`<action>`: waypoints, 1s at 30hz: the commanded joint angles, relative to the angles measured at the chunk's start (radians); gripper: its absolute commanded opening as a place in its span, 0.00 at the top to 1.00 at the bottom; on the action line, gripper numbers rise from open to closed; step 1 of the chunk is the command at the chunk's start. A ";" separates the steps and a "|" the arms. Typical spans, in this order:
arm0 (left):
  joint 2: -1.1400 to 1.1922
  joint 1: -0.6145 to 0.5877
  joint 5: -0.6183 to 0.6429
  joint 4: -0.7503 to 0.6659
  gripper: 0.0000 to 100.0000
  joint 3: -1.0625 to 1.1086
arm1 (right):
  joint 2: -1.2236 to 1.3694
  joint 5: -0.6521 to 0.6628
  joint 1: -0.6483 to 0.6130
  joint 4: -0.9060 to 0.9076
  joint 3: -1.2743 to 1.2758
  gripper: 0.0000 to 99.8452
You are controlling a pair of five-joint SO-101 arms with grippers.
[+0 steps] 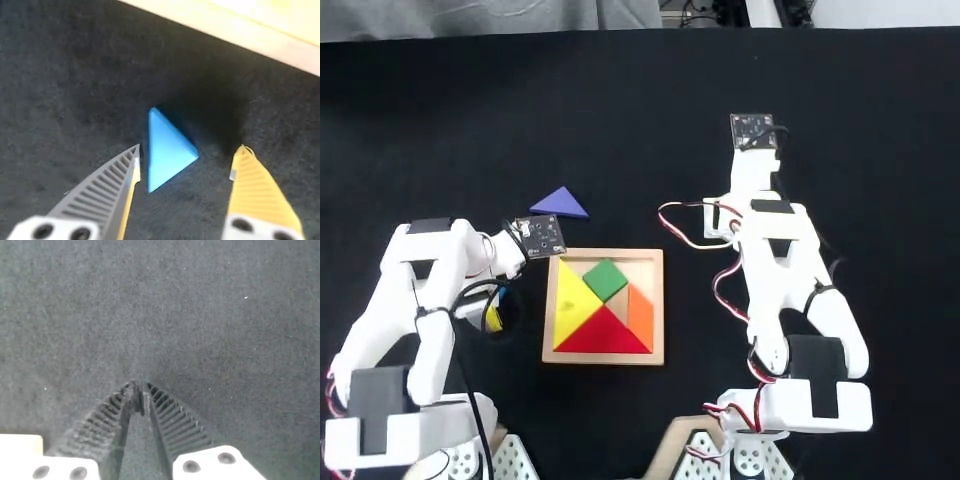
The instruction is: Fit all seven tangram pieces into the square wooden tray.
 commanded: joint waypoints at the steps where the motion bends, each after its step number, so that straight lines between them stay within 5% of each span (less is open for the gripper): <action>1: 0.063 -0.007 0.014 -0.035 0.71 -0.047 | -0.001 0.009 -0.017 -0.018 -0.036 0.99; 8: 0.201 -0.010 0.012 0.089 0.71 -0.200 | -0.001 0.009 -0.017 -0.020 -0.036 0.99; 19: 0.209 -0.048 0.009 0.089 0.72 -0.203 | -0.001 0.009 -0.017 -0.020 -0.036 0.99; 25: 0.209 -0.041 0.009 0.089 0.85 -0.203 | -0.001 0.009 -0.017 -0.020 -0.036 0.99; 30: 0.209 -0.033 0.017 0.097 0.86 -0.206 | -0.001 0.009 -0.017 -0.021 -0.036 0.99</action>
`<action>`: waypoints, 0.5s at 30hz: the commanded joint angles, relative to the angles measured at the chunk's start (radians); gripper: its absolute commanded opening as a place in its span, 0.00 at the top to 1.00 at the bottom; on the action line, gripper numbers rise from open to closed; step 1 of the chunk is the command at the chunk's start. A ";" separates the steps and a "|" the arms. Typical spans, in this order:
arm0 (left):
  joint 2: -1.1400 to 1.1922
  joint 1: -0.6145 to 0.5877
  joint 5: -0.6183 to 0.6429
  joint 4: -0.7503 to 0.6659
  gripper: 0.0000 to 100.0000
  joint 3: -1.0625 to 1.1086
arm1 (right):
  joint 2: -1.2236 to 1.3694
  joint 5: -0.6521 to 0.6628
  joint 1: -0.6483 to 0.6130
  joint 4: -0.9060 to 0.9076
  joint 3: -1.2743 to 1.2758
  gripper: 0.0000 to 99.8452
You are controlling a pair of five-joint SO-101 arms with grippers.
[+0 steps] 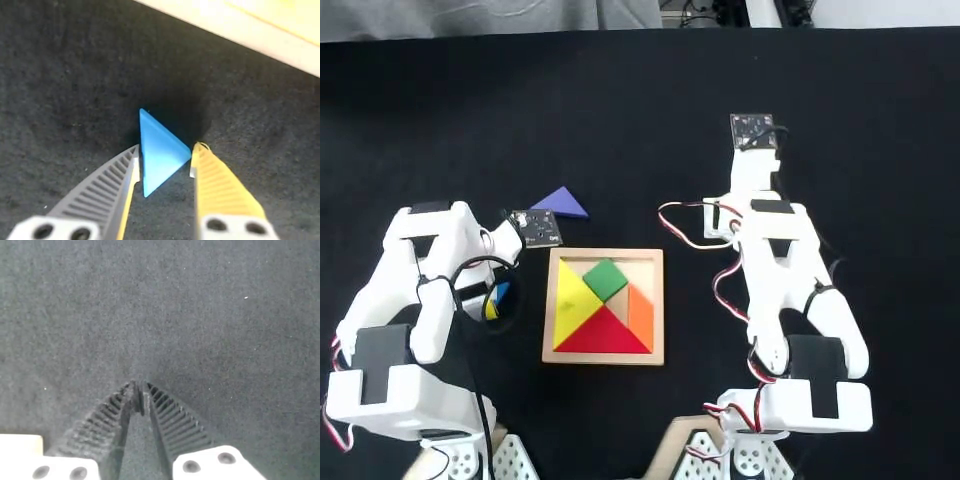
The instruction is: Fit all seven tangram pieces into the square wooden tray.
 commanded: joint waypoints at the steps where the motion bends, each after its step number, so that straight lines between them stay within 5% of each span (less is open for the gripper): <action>1: -0.002 0.004 0.018 0.006 0.86 -0.044 | -0.001 0.009 -0.017 -0.021 -0.036 0.99; 8: -0.003 0.068 0.087 0.015 0.86 -0.104 | -0.001 0.009 -0.017 -0.021 -0.036 0.99; 15: -0.107 0.199 0.081 0.181 0.86 -0.240 | -0.001 0.009 -0.014 -0.021 -0.036 0.99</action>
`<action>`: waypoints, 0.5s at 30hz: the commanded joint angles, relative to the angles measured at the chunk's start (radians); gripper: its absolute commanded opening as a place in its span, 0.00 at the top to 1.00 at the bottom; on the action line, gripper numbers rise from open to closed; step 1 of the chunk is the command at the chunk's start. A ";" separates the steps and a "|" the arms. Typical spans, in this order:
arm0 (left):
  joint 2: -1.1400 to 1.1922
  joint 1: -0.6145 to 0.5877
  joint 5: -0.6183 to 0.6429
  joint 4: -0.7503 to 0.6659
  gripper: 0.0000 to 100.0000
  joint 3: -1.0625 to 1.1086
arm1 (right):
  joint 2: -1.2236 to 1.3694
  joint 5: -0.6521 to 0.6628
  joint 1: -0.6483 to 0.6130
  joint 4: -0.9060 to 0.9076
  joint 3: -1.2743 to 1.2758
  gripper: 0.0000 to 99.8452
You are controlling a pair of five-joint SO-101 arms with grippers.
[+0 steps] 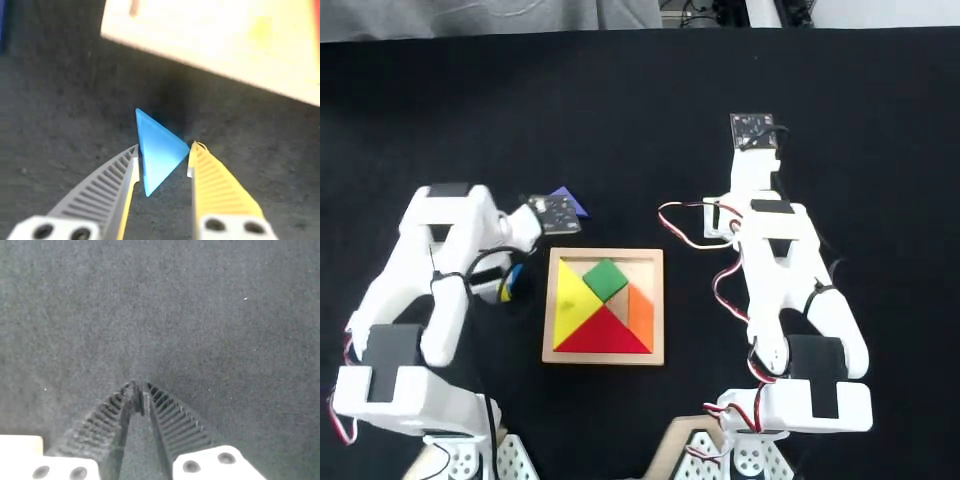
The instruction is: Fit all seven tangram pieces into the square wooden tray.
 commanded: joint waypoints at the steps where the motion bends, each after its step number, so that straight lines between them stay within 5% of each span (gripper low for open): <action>1: -0.101 0.099 0.008 0.057 0.86 -0.127 | -0.001 0.009 -0.012 -0.018 -0.038 0.99; 15: 0.091 0.341 0.014 0.023 0.86 -0.343 | -0.010 -0.011 0.057 -0.020 -0.042 0.99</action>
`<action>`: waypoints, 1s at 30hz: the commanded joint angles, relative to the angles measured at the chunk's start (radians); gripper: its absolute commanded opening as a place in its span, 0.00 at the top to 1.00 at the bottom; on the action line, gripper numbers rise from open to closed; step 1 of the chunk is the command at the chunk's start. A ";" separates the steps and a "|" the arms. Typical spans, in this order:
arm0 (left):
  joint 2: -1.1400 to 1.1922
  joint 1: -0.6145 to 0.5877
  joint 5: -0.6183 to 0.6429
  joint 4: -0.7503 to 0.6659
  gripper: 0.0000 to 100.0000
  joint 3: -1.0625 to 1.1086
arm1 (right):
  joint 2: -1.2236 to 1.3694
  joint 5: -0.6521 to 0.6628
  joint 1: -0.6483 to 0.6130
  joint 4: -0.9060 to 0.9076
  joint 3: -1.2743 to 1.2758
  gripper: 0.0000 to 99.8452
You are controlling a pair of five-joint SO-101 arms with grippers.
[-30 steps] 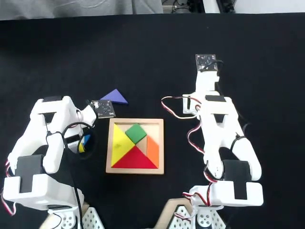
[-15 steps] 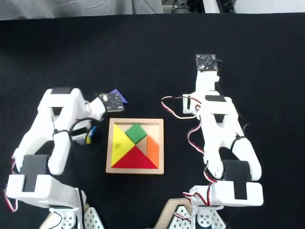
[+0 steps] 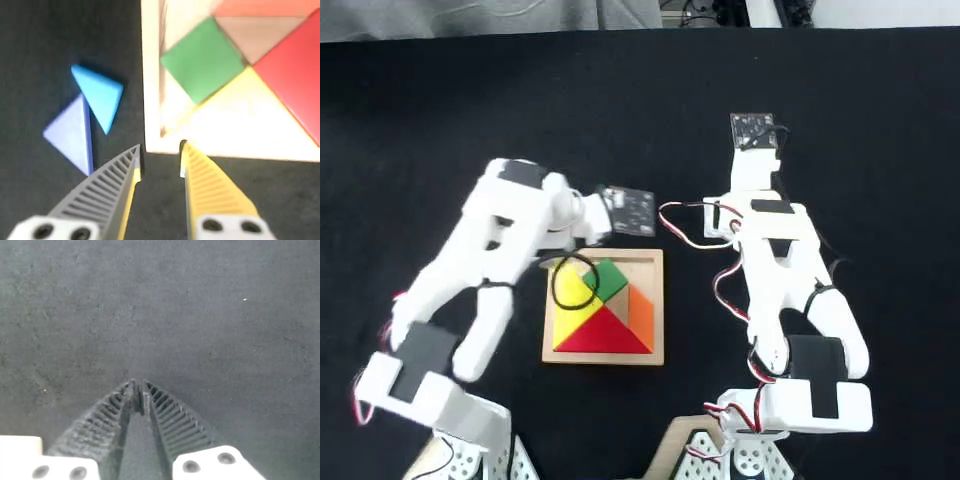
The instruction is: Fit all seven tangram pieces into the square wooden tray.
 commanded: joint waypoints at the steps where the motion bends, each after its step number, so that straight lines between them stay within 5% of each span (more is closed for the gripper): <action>1: 0.064 0.024 0.014 -0.003 0.86 -0.117 | -0.008 -0.025 0.044 -0.017 -0.044 0.99; 7: 0.101 -0.015 0.120 -0.031 0.86 -0.217 | -0.007 -0.031 0.043 -0.017 -0.045 0.99; 11: 0.180 -0.024 0.238 -0.199 0.86 -0.225 | -0.004 -0.031 0.043 -0.017 -0.045 0.99; 18: 0.315 -0.024 0.261 -0.244 0.86 -0.275 | -0.004 -0.031 0.043 -0.017 -0.045 0.99; 23: 0.436 -0.021 0.387 -0.233 0.86 -0.406 | -0.005 -0.031 0.043 -0.017 -0.045 0.99; 30: 0.483 -0.015 0.394 -0.092 0.85 -0.539 | -0.007 -0.029 0.043 -0.017 -0.045 0.99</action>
